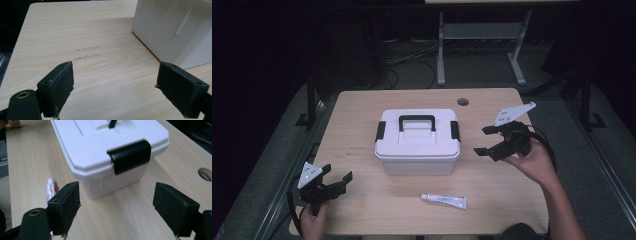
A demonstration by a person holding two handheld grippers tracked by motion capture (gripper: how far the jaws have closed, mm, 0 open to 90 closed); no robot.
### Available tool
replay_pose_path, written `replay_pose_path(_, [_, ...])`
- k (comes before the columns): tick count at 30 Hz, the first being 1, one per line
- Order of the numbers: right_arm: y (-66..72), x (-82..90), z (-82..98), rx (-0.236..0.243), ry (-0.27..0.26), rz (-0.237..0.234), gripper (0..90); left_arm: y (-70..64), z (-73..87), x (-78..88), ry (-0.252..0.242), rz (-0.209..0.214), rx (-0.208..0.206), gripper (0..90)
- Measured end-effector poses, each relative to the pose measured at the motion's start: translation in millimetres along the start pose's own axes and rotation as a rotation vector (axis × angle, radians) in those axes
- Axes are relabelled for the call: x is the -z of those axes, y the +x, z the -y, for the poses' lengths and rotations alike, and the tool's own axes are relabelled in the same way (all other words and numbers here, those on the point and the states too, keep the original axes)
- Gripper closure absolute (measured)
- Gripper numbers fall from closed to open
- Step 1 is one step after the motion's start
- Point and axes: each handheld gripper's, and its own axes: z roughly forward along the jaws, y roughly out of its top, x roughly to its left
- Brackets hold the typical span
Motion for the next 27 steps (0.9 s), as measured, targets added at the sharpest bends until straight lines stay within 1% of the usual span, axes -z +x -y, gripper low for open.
replay_pose_path(1, [-1.3, -1.2, -6.2, 0.012, 0.01, -0.011, 21.9, 0.3, 0.0, 0.0, 0.001, 0.002, -0.001, 13.4])
replay_pose_path(2, [-4.0, -4.6, -18.5, 0.028, 0.032, -0.043, 22.1, 0.5, -0.2, -0.3, 0.003, 0.002, -0.004, 13.4])
replay_pose_path(3, [-4.0, -4.6, -18.5, 0.028, 0.032, -0.043, 22.1, 0.5, -0.2, -0.3, 0.003, 0.002, -0.004, 13.4])
replay_pose_path(4, [-5.2, -6.8, -24.7, 0.042, 0.045, -0.052, 22.1, 0.3, -0.3, -0.4, 0.005, 0.003, -0.006, 13.4])
replay_pose_path(5, [-7.0, -11.4, -36.8, 0.07, 0.067, -0.066, 22.1, 0.0, -0.3, -0.3, 0.008, 0.004, -0.012, 13.4])
replay_pose_path(6, [-7.0, -11.4, -36.8, 0.07, 0.067, -0.066, 22.1, 0.0, -0.3, -0.3, 0.008, 0.004, -0.012, 13.4])
replay_pose_path(7, [-8.9, -16.2, -48.4, 0.092, 0.089, -0.083, 22.1, -0.2, -0.3, -0.2, 0.007, 0.004, -0.013, 13.4])
replay_pose_path(8, [-8.9, -16.2, -48.4, 0.092, 0.089, -0.083, 22.1, -0.4, -0.4, -0.1, 0.006, 0.004, -0.012, 13.4])
replay_pose_path(9, [-10.6, -19.1, -53.9, 0.111, 0.096, -0.09, 22.1, -0.3, -0.4, 0.0, 0.005, 0.004, -0.013, 13.4])
replay_pose_path(12, [-16.1, -27.3, -69.4, 0.129, 0.113, -0.122, 22.1, 0.6, -0.3, 0.5, 0.0, 0.004, -0.009, 13.4])
replay_pose_path(14, [-19.3, -33.7, -80.5, 0.142, 0.135, -0.136, 22.1, 1.5, -0.4, 0.9, 0.0, 0.003, -0.008, 13.4])
replay_pose_path(18, [-23.9, -44.5, -100.5, 0.17, 0.162, -0.16, 22.9, 2.2, -0.5, 1.0, -0.002, 0.003, -0.003, 13.4])
replay_pose_path(19, [-25.6, -47.7, -106.3, 0.177, 0.17, -0.173, 23.1, 2.1, -0.5, 0.9, -0.003, 0.003, -0.002, 13.4])
replay_pose_path(20, [-26.8, -51.3, -112.2, 0.18, 0.183, -0.18, 24.3, 2.0, -0.6, 0.8, -0.003, 0.005, -0.002, 13.4])
replay_pose_path(21, [-28.7, -56.4, -119.5, 0.193, 0.193, -0.191, 25.3, 1.9, -0.7, 0.7, -0.003, 0.006, -0.003, 13.4])
replay_pose_path(22, [-29.5, -59.8, -123.6, 0.193, 0.199, -0.202, 25.4, 1.8, -0.8, 0.5, -0.002, 0.006, -0.005, 13.4])
replay_pose_path(24, [-31.8, -69.3, -134.9, 0.209, 0.218, -0.212, 26.5, 1.7, -0.8, 0.4, -0.002, 0.007, -0.005, 13.4])
replay_pose_path(25, [-32.2, -79.3, -144.8, 0.216, 0.23, -0.241, 29.7, 1.6, -0.9, 0.4, -0.003, 0.008, -0.005, 13.4])
replay_pose_path(26, [-32.2, -79.3, -144.8, 0.216, 0.23, -0.241, 29.7, 1.7, -1.0, 0.5, -0.001, 0.007, -0.006, 13.4])
replay_pose_path(27, [-31.5, -90.3, -153.4, 0.226, 0.25, -0.256, 31.2, 1.7, -1.1, 0.6, -0.003, 0.007, -0.005, 13.4])
